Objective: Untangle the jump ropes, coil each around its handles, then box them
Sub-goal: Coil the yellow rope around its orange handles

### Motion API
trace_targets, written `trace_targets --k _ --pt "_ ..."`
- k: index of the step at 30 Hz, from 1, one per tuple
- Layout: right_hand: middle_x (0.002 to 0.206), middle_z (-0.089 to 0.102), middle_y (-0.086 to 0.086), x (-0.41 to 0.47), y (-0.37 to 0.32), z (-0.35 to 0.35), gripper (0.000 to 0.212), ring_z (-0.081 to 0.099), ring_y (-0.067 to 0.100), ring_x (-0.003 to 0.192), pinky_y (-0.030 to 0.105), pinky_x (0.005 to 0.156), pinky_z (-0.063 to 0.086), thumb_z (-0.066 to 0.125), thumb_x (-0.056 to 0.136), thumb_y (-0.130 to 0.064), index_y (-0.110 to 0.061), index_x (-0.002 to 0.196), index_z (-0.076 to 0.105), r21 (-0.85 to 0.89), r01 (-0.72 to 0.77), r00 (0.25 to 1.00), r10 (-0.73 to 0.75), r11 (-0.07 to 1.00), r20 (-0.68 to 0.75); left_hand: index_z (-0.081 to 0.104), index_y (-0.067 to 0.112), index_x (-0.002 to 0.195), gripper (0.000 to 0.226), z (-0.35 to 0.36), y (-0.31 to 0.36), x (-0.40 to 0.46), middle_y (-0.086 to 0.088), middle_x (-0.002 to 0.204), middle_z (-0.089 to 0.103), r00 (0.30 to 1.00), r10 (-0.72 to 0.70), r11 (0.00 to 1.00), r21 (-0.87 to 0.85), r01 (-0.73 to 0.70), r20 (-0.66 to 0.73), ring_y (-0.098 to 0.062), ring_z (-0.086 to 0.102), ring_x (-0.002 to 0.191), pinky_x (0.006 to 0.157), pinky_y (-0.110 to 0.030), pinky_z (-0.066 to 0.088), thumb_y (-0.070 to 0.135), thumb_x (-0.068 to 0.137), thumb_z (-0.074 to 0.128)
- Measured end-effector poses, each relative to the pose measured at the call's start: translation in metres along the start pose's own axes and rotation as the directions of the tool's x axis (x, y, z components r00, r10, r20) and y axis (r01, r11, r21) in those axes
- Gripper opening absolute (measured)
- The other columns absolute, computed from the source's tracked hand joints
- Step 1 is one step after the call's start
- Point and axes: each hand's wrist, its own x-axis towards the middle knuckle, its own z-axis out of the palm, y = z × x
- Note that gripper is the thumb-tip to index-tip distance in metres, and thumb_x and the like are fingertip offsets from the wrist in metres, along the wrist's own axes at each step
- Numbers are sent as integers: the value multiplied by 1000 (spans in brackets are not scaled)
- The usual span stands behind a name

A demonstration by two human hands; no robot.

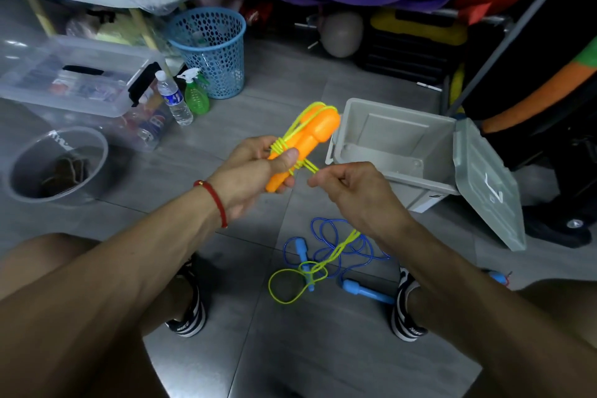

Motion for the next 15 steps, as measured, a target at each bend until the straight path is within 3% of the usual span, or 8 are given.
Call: trace_targets --k 4,7,9,12,13,15 --pt "66 56 4 -3 -2 -5 33 46 2 43 12 44 33 43 103 -25 -23 94 75 -101 -41 997 48 994 62 62 13 102 6 -6 -7 9 -8 88 68 987 96 986 146 -77 -130 -18 64 65 61 -32 50 14 96 64" --pt "64 57 -5 -6 -3 -2 32 47 -4 43 9 43 32 42 104 -24 -22 89 71 -110 -54 991 66 992 112 62 14 98 4 -5 -10 14 -9 85 66 972 111 982 176 -75 -208 -19 62 63 61 -31 49 12 96 64" --pt "62 60 -6 -7 -4 0 30 50 -4 45 11 47 35 42 103 -24 -24 86 67 -113 -52 988 67 992 139 62 17 95 6 -5 -10 16 -10 83 65 960 132 979 186 -87 -246 -18 60 60 59 -30 48 12 96 64" --pt "65 65 -7 -6 -5 2 28 59 5 62 32 67 52 43 101 -21 -26 79 60 -170 -18 985 47 985 167 63 20 92 7 -6 -14 19 -11 80 66 950 155 967 238 -90 -271 -18 59 58 60 -31 47 14 93 67" --pt "67 63 -8 -6 -6 1 26 59 10 69 33 73 52 44 100 -18 -27 79 58 -215 -4 984 42 977 176 64 21 93 6 -6 -16 19 -10 78 66 950 165 955 284 -86 -265 -19 60 59 61 -32 48 19 90 69" --pt "79 54 -12 -8 -8 -4 20 50 13 81 24 73 39 47 100 -14 -24 89 61 -344 53 980 16 938 197 65 24 95 20 -6 -20 20 -4 74 67 953 202 906 413 -94 -226 -23 62 63 63 -38 53 35 80 72"
